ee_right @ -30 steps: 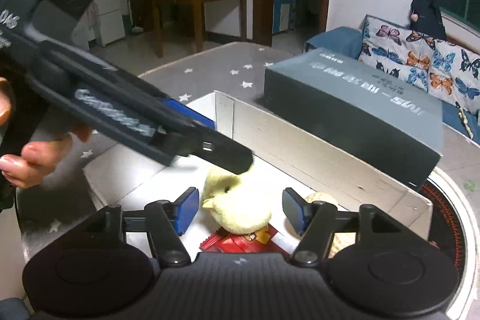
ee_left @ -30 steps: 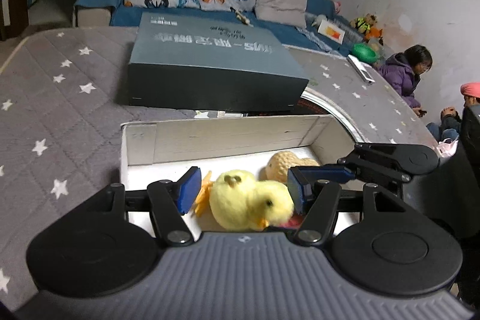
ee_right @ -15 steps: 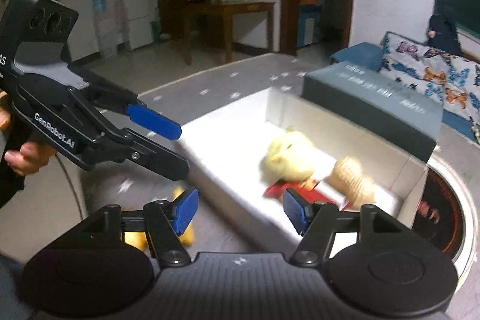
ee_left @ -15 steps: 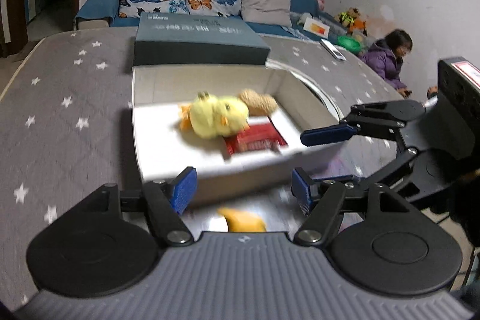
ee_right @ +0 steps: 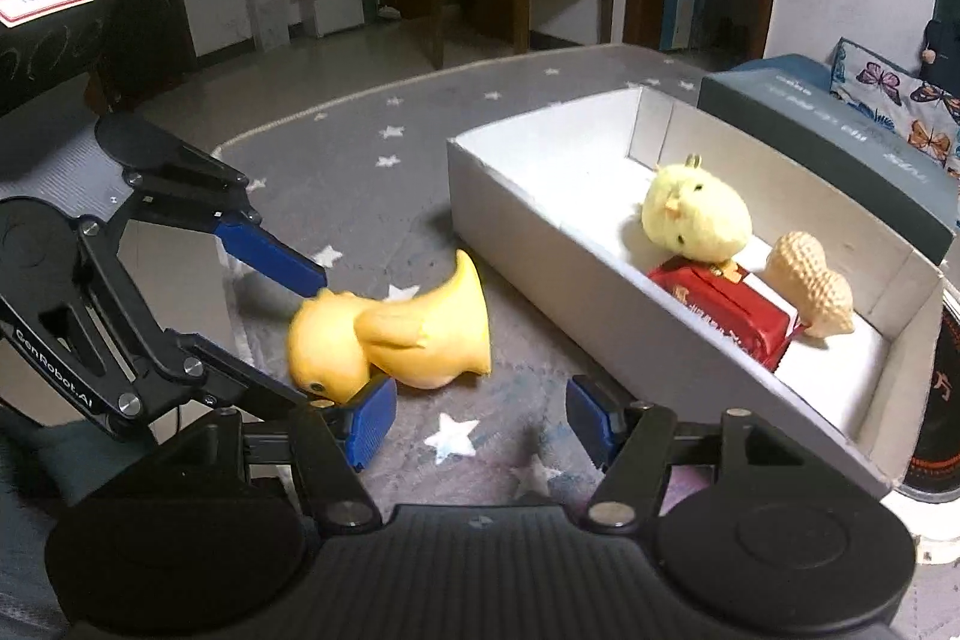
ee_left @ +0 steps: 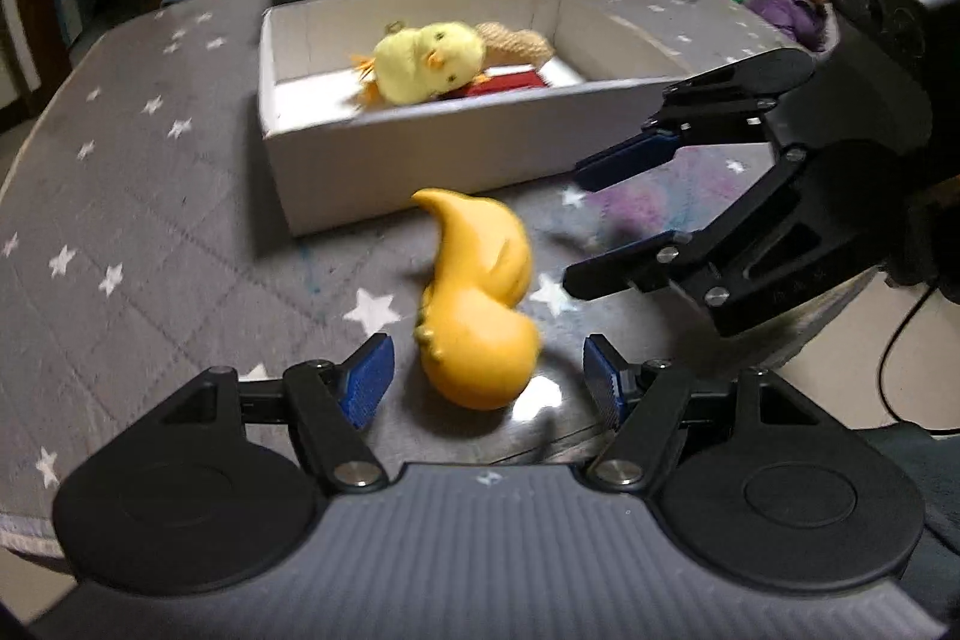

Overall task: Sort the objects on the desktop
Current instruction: 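Move the left tool to the yellow rubber duck, then grasp the yellow rubber duck with the left tool and lift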

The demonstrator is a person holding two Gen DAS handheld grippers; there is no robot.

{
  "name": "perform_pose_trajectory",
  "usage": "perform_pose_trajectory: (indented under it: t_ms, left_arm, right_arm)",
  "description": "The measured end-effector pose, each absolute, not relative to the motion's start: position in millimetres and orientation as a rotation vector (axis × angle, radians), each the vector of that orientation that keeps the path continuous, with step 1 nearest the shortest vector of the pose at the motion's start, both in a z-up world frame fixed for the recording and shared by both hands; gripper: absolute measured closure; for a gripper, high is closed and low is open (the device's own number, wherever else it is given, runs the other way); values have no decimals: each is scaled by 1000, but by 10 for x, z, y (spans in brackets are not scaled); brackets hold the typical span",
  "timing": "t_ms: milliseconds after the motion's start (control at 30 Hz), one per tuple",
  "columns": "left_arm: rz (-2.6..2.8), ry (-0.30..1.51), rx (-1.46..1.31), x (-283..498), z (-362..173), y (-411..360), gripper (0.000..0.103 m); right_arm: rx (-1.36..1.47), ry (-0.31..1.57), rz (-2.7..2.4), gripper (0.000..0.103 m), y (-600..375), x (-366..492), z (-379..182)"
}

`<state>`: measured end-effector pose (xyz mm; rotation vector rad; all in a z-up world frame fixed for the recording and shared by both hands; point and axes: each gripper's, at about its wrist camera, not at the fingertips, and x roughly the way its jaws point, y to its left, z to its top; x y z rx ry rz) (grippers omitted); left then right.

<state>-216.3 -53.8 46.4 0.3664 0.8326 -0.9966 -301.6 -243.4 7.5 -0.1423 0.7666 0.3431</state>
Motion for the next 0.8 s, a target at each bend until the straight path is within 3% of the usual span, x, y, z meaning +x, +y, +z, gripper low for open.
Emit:
perform_pose_trajectory:
  t_ms: [500,800]
  left_arm:
    - [-913,833,344,-1840,487,-265,40]
    - [-982,882,247,-1746,490,-293,41]
  right_arm:
    - [-134,774,418,39,-2317,-2780,-33]
    - [-139,789,432,49,-2196,-2751,-75]
